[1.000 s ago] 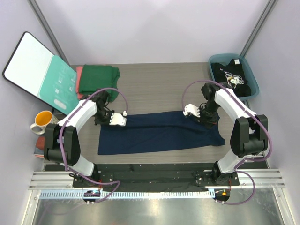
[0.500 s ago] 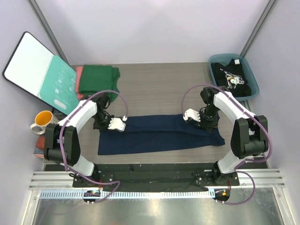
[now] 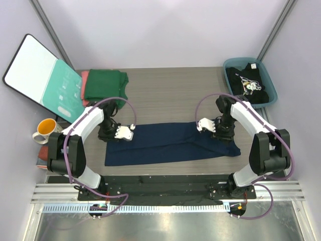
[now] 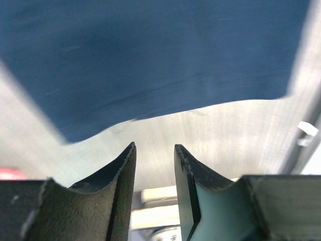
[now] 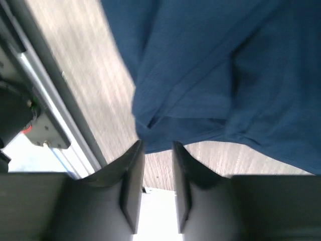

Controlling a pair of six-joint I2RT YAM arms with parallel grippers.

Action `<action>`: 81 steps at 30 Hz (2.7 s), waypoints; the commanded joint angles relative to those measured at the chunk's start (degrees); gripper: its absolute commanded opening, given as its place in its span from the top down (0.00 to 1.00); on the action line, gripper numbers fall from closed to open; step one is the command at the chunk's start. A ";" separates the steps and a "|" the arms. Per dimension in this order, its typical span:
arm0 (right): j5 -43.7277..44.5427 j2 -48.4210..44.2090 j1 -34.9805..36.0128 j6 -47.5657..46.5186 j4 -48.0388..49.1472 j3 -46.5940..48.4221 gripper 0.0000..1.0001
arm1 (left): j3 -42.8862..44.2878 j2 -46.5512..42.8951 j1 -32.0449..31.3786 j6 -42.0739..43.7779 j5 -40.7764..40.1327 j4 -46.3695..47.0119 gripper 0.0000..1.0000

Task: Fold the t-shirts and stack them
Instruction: Fold the other side of the tshirt into a rectangle

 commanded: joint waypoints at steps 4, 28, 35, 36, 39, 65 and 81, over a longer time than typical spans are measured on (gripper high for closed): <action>-9.54 4.58 1.00 10.00 9.95 10.08 0.82 | 8.33 4.56 -0.26 -10.25 -0.58 14.00 0.66; -10.42 12.23 9.79 11.51 14.18 12.46 0.61 | 5.35 10.27 -2.37 -7.63 -3.92 14.71 0.67; -10.77 12.15 10.41 12.30 14.10 12.90 0.61 | 5.70 12.91 -2.37 -8.42 -3.92 16.29 0.67; -10.69 12.06 10.32 12.39 14.09 12.90 0.62 | 5.87 13.18 -2.46 -8.51 -4.01 16.81 0.67; -10.60 11.88 10.50 12.56 14.01 12.99 0.62 | 6.49 14.23 -2.28 -8.60 -4.18 17.26 0.67; -11.30 16.80 11.73 11.86 14.88 12.90 0.56 | 14.23 17.49 -2.46 -8.86 -5.59 12.77 1.00; -11.82 16.02 12.25 8.36 7.62 16.23 0.99 | 13.17 18.28 -3.43 -9.30 -5.41 13.48 1.00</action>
